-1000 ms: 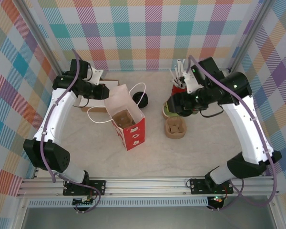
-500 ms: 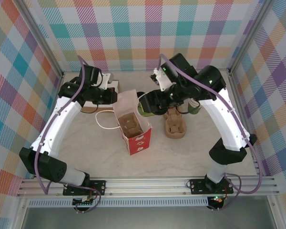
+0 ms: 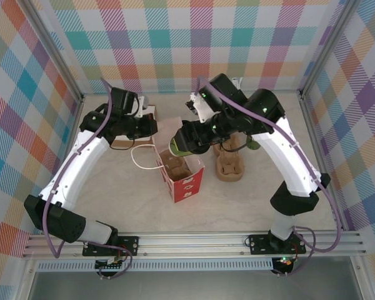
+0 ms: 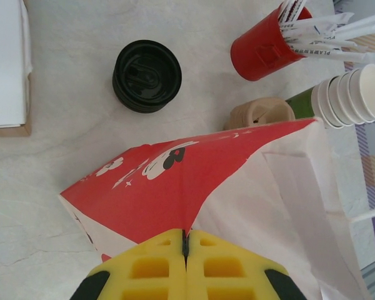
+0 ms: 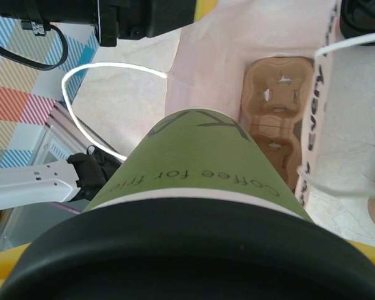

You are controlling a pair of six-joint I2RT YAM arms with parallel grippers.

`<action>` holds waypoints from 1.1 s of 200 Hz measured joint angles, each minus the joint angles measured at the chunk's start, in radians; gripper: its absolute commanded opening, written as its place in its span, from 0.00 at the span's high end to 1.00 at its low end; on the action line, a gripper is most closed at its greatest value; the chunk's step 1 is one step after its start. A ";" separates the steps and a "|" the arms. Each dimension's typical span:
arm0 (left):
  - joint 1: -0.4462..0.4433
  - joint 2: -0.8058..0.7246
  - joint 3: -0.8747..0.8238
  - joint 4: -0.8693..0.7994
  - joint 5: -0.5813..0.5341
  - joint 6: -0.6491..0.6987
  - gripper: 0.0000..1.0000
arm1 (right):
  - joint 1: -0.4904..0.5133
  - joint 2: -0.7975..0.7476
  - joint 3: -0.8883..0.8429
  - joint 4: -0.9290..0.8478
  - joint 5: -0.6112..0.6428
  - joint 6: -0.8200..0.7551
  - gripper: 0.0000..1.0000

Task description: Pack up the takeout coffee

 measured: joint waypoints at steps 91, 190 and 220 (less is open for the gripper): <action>-0.014 -0.051 -0.076 0.024 -0.009 -0.063 1.00 | 0.012 0.129 -0.047 -0.042 0.012 0.019 0.24; -0.014 -0.060 -0.096 0.026 -0.009 -0.063 1.00 | 0.012 0.133 -0.183 -0.051 0.012 0.022 0.25; -0.014 -0.063 -0.103 0.032 -0.007 -0.062 1.00 | 0.013 0.148 -0.183 -0.052 0.023 0.019 0.25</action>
